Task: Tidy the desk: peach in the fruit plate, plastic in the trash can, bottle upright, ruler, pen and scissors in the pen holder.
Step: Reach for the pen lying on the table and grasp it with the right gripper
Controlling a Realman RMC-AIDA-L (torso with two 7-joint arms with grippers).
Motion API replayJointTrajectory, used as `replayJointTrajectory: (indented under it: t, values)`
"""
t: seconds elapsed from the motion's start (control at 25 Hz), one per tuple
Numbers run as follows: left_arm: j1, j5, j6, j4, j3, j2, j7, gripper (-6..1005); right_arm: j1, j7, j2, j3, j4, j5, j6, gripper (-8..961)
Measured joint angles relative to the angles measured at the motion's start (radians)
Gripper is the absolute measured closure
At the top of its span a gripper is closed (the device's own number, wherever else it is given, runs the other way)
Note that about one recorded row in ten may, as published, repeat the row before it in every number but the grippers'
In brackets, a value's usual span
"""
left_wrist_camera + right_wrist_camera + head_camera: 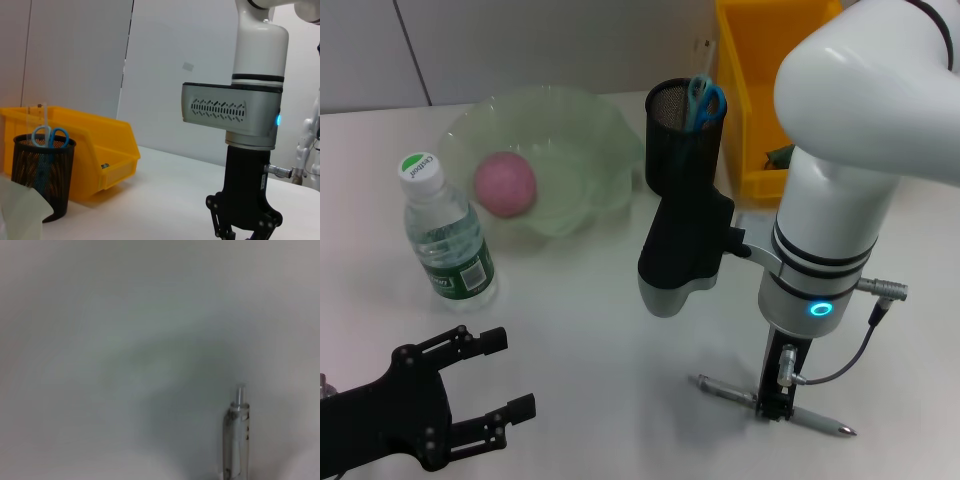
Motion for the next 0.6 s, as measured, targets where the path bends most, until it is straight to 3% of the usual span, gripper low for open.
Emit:
replayJointTrajectory:
  t: [0.6]
  values:
    - [0.0,0.0,0.0,0.0,0.0,0.0,0.0,202,-0.004,0.0,0.0,-0.007,0.003,0.003,0.0,768]
